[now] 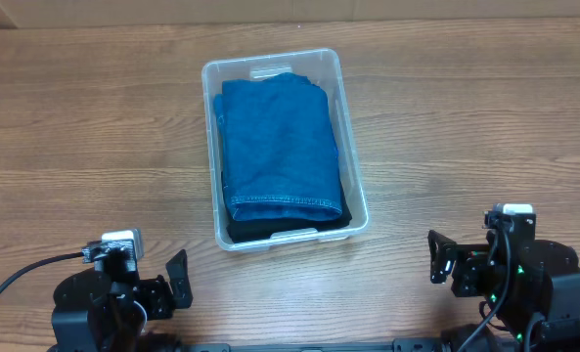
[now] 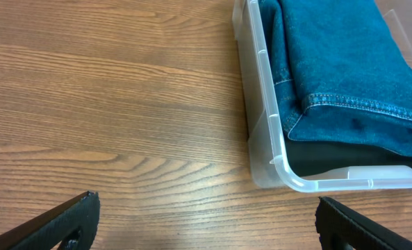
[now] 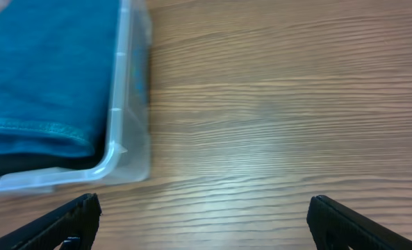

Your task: Pack container

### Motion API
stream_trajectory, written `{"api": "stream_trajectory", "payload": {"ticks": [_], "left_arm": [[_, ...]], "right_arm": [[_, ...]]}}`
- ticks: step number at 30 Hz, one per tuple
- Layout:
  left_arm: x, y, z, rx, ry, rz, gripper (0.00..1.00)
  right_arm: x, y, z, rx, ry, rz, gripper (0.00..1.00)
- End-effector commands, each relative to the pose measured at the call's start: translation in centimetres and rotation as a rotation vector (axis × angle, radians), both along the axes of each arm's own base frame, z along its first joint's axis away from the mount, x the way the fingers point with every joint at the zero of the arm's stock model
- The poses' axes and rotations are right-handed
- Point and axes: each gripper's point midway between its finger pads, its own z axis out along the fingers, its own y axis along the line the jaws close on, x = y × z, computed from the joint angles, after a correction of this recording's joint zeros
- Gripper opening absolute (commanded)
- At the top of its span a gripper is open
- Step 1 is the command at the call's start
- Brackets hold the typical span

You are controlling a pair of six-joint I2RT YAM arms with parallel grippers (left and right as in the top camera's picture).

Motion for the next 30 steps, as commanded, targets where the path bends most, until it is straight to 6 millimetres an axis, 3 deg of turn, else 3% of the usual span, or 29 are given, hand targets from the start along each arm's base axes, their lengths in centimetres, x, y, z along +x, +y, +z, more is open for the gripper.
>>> {"api": "stream_trajectory", "payload": {"ticks": [1, 9, 12, 17, 21, 23, 26, 30], "left_arm": [[0.0, 0.0, -0.1, 0.006, -0.001, -0.002, 1.0], [0.0, 0.0, -0.1, 0.006, -0.001, -0.002, 1.0], [0.0, 0.0, -0.1, 0.006, -0.001, -0.002, 1.0], [0.0, 0.0, -0.1, 0.006, -0.001, -0.002, 1.0], [0.0, 0.0, -0.1, 0.006, -0.001, -0.002, 1.0], [0.0, 0.0, -0.1, 0.006, -0.001, -0.002, 1.0], [0.0, 0.0, -0.1, 0.006, -0.001, -0.002, 1.0], [0.0, 0.0, -0.1, 0.006, -0.001, -0.002, 1.0]], "right_arm": [[0.2, -1.6, 0.0, -0.057, -0.01, -0.071, 1.0], [-2.4, -1.5, 2.6, 0.005, -0.254, -0.056, 1.0], [-1.1, -1.3, 2.8, 0.038, -0.436, -0.058, 1.0], [4.0, -0.1, 0.0, 0.085, -0.639, -0.038, 1.0], [6.6, 0.2, -1.2, 0.108, -0.789, -0.044, 1.0], [7.1, -0.1, -2.1, 0.105, -0.819, -0.068, 1.0], [7.5, 0.0, -5.8, 0.088, -0.718, -0.066, 1.0], [7.6, 0.0, -6.1, 0.086, -0.709, -0.066, 1.0]]}}
